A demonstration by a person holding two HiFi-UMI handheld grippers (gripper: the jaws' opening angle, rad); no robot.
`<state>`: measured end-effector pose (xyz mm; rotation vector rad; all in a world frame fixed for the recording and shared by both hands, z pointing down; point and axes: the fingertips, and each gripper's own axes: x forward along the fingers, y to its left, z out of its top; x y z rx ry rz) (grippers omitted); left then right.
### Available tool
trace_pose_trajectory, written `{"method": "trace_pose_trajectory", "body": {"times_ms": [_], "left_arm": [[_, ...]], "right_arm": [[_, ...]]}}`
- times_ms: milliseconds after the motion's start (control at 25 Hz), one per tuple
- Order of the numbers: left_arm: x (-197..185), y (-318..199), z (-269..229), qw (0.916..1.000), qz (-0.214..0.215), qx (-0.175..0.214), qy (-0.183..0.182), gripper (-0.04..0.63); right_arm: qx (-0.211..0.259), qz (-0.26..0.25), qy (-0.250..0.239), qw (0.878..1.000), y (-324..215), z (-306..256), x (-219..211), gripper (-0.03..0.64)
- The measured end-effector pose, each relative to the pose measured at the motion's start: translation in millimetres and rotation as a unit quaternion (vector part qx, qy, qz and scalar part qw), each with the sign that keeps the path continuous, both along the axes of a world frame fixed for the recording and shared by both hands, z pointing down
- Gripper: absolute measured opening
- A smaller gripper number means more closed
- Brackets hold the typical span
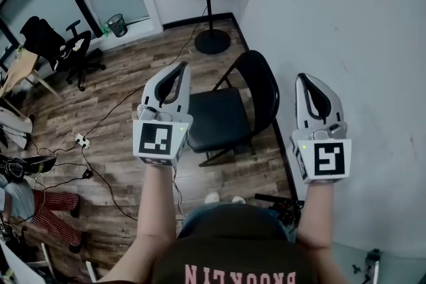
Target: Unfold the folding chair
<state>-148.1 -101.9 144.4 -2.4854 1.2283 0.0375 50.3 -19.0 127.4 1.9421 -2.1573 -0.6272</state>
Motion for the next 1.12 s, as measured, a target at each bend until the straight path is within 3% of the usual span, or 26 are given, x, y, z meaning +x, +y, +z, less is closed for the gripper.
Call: {"method": "trace_pose_trajectory", "body": {"times_ms": [480, 720, 1120], "left_arm": [[0.0, 7.0, -7.1, 0.9996, 0.012, 0.027, -0.001, 0.002], [-11.1, 0.6, -3.9, 0.9999, -0.015, 0.002, -0.002, 0.003], [-11.3, -3.2, -3.3, 0.9996, -0.021, 0.013, -0.013, 0.003]], "right_arm": [[0.006, 0.005, -0.026, 1.0, 6.8, -0.2, 12.6, 0.0], [0.009, 0.005, -0.041, 0.999, 8.6, -2.8, 14.6, 0.0], [0.017, -0.005, -0.047, 0.999, 3.3, -1.4, 12.6, -0.002]]}}
